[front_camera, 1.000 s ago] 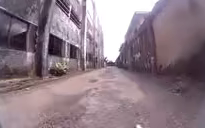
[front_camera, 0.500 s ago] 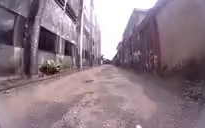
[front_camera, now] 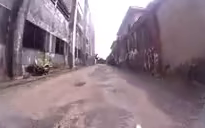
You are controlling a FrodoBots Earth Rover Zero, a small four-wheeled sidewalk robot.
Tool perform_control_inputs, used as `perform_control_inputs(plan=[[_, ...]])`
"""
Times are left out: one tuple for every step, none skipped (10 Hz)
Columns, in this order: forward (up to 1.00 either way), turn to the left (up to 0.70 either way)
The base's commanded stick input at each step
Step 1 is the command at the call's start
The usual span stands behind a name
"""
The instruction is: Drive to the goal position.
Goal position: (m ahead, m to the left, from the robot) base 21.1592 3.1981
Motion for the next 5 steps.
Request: perform_control_inputs(plan=[[1.00, -0.02], [1.00, 0.02], [1.00, 0.02], [1.00, 0.02], [1.00, 0.02]])
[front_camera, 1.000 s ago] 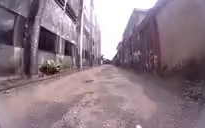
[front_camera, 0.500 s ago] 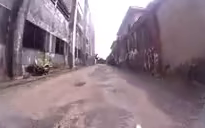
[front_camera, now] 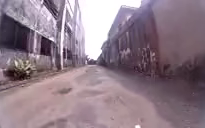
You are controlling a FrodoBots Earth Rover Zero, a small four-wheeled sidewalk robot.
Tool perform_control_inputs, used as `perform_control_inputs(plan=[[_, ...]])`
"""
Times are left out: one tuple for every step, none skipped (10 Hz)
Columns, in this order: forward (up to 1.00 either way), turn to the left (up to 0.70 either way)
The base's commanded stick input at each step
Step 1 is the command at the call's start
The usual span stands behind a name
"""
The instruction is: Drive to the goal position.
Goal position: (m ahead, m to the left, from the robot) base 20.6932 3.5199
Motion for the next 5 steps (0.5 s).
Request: perform_control_inputs(plan=[[1.00, 0.02], [1.00, -0.08], [1.00, -0.30], [1.00, -0.38], [1.00, -0.38]])
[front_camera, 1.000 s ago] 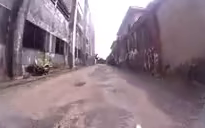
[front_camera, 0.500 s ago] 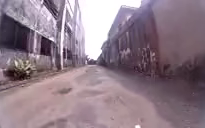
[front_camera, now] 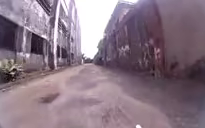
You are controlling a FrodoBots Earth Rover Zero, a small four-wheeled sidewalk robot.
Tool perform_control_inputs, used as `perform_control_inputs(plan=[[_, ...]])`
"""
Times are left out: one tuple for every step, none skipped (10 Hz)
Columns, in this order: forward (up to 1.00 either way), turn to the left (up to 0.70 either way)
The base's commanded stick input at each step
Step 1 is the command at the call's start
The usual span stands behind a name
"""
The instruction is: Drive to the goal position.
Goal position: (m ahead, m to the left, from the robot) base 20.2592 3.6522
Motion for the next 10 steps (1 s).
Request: perform_control_inputs(plan=[[1.00, 0.02], [1.00, 0.02], [1.00, 0.02], [1.00, 0.02], [1.00, 0.02], [1.00, 0.02], [1.00, 0.02], [1.00, 0.02], [1.00, 0.02], [1.00, 0.02]])
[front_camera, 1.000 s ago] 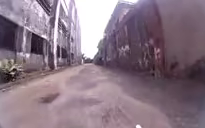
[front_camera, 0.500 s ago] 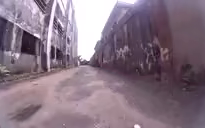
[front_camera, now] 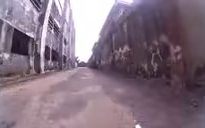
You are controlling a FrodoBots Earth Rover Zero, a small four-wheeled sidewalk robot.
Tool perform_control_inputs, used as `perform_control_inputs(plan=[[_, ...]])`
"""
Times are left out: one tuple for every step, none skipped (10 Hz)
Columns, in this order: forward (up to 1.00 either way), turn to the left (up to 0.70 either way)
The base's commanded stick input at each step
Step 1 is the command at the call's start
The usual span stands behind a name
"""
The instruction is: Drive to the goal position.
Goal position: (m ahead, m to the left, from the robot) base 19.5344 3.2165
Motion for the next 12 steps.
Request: perform_control_inputs(plan=[[1.00, 0.02], [1.00, 0.13], [1.00, 0.34], [1.00, 0.42], [1.00, 0.42], [1.00, 0.02], [1.00, 0.02], [1.00, 0.02], [1.00, 0.02], [1.00, 0.02], [1.00, 0.02], [1.00, 0.02]])
